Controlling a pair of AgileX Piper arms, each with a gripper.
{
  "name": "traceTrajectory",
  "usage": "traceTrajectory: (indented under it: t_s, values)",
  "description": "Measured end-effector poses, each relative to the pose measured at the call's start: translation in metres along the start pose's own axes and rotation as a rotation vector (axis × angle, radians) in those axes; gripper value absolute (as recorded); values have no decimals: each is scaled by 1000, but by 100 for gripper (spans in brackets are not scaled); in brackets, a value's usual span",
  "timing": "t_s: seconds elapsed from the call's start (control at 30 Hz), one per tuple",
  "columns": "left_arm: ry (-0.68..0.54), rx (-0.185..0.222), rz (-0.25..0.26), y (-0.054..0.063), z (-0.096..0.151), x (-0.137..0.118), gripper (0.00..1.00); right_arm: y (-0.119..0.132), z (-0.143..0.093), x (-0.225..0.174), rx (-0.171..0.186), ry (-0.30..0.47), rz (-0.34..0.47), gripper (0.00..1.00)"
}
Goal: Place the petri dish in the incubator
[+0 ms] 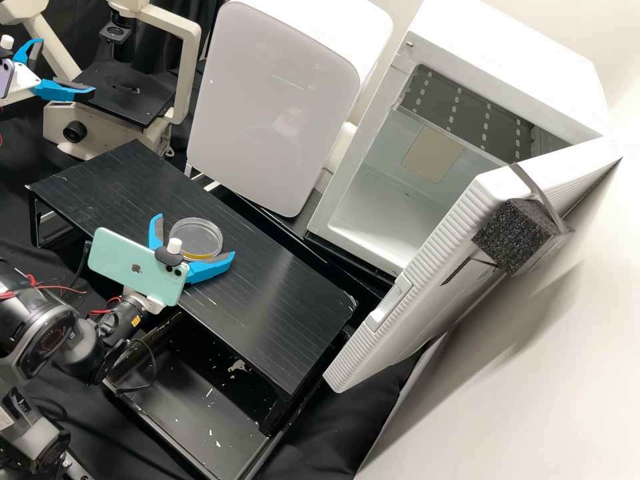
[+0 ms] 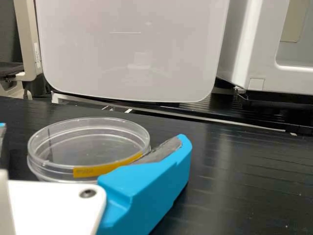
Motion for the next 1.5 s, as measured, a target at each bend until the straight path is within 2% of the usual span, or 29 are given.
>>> traceTrajectory:
  t_s: [1.03, 1.23, 1.37, 1.5]
  values:
    - [0, 0, 0, 0, 0, 0, 100, 2, 2, 3, 13, 20, -9, 0]
    - [0, 0, 0, 0, 0, 0, 100, 9, 5, 1, 35, 33, -8, 0]
    - [0, 0, 0, 0, 0, 0, 100, 26, 14, 0, 45, -8, 47, 0]
    - [0, 0, 0, 0, 0, 0, 100, 54, 32, 1, 68, -89, 168, 0]
